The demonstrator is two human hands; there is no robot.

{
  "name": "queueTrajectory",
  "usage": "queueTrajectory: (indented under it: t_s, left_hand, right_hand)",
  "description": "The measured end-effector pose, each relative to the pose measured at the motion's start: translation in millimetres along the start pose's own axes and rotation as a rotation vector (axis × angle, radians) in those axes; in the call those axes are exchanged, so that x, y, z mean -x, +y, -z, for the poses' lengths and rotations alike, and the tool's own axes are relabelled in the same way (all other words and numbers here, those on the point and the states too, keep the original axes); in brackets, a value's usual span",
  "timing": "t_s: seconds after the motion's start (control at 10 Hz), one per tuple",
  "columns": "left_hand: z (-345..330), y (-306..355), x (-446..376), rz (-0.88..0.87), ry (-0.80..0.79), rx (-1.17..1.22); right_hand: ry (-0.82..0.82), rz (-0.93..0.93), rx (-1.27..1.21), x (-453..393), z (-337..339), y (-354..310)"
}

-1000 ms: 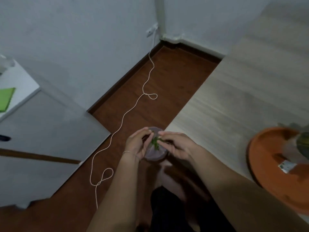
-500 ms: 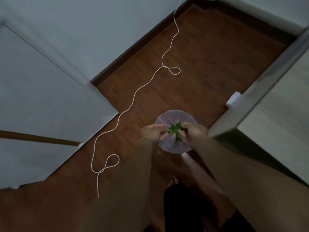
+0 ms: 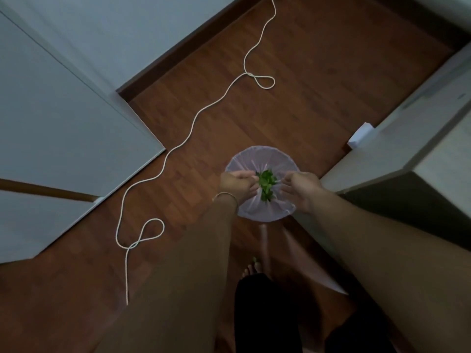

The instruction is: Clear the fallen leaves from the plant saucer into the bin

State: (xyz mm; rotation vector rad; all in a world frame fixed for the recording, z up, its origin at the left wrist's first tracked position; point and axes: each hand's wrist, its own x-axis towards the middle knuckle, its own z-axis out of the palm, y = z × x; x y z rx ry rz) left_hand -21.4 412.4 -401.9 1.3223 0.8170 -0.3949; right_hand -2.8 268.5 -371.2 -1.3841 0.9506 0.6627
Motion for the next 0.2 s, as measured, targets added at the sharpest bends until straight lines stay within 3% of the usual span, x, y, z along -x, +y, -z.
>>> queueTrajectory:
  t_s: [0.2]
  left_hand:
    - [7,28,10,-0.016,0.076,-0.105]
  right_hand:
    - [-0.043,0.0,-0.059,3,-5,-13]
